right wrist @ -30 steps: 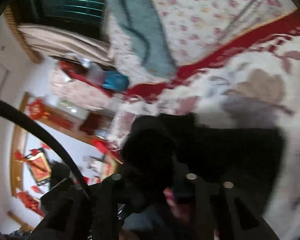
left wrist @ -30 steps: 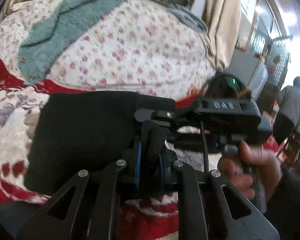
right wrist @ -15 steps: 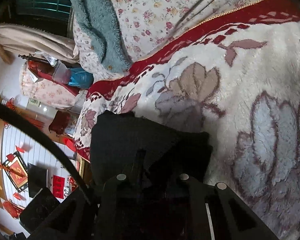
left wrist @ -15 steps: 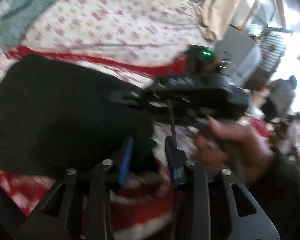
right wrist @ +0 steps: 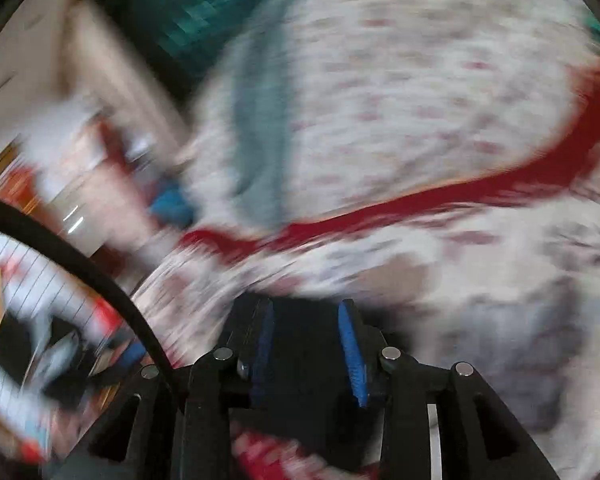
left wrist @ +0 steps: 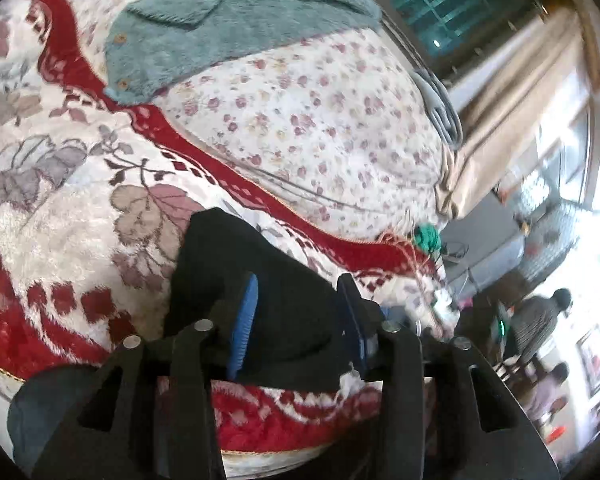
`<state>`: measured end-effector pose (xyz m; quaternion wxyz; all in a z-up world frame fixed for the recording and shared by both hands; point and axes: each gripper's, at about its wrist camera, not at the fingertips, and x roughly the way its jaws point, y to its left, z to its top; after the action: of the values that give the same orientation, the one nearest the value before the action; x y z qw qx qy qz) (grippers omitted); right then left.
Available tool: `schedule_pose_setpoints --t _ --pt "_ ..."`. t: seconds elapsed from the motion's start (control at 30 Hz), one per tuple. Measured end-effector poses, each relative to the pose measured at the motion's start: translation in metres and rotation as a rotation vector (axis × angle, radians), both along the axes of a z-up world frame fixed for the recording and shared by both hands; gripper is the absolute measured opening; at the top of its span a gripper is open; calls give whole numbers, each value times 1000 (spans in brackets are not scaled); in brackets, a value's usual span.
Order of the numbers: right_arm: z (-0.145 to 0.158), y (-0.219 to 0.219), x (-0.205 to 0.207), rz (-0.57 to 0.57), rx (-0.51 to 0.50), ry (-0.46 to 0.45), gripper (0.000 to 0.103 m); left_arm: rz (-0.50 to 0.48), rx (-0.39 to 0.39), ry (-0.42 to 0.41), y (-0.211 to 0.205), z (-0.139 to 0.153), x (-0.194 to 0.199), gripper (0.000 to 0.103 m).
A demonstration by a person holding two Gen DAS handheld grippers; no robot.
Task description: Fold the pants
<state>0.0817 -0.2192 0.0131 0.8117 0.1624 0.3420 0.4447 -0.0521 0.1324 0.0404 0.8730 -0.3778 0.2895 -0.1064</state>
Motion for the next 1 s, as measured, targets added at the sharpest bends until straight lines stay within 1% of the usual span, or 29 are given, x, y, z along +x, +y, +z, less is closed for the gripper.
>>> schedule_pose_setpoints --t 0.03,0.07,0.1,0.13,0.2,0.23,0.27,0.3,0.33,0.4,0.5,0.57,0.6,0.63,0.67,0.7,0.73,0.77,0.8,0.83,0.9,0.93,0.97,1.0 --pt "2 19 -15 87 -56 -47 32 -19 -35 4 1 -3 5 39" --pt "1 30 -23 126 -107 -72 32 -44 -77 8 -1 -7 13 39" --pt "-5 44 -29 178 -173 -83 32 -62 -102 17 -3 -12 20 39" --pt "-12 56 -33 215 -233 -75 32 -65 -106 59 -8 -23 27 39" --pt "-29 73 -31 229 -357 -45 32 -75 -103 155 -14 -43 37 39" --pt "-39 78 -26 233 -397 0 32 -99 -121 230 -19 -61 47 39" --pt "-47 78 -21 235 -409 47 32 -109 -134 303 -22 -80 52 38" --pt "-51 76 -17 227 -399 76 32 -100 -141 313 -22 -91 52 29" --pt "-52 72 -12 214 -370 110 31 -93 -117 289 -22 -91 51 28" --pt "-55 68 -10 197 -353 130 30 -98 -75 300 -27 -88 50 28" --pt "-54 67 -14 186 -359 110 30 -99 -46 294 -31 -85 50 28" --pt "-50 68 -18 186 -347 104 30 -96 -3 289 -32 -72 48 28" --pt "-48 68 -18 186 -338 104 30 -95 8 274 -30 -63 46 29" --pt "-42 67 -19 187 -316 102 30 -98 19 241 -27 -53 49 29" --pt "-33 61 -24 174 -283 76 30 -103 39 190 -24 -39 51 29" --pt "-26 59 -24 150 -272 42 31 -100 73 150 -21 -28 54 36" --pt "-17 57 -23 102 -285 -17 32 -94 113 121 -19 -18 60 47" --pt "-12 58 -21 60 -312 -68 32 -83 152 110 -17 -10 72 51" --pt "-7 62 -16 30 -340 -105 32 -79 180 106 -15 -7 85 53" --pt "-6 64 -11 21 -347 -120 32 -84 192 110 -15 -8 98 53" --pt "-9 71 2 19 -365 -131 33 -94 203 164 -15 -23 122 53" --pt "-21 77 12 28 -400 -109 36 -100 189 201 -15 -37 132 53" --pt "-36 80 21 48 -436 -60 36 -99 179 238 -16 -54 137 53" --pt "-53 83 29 70 -464 -7 37 -101 189 253 -18 -69 137 53"
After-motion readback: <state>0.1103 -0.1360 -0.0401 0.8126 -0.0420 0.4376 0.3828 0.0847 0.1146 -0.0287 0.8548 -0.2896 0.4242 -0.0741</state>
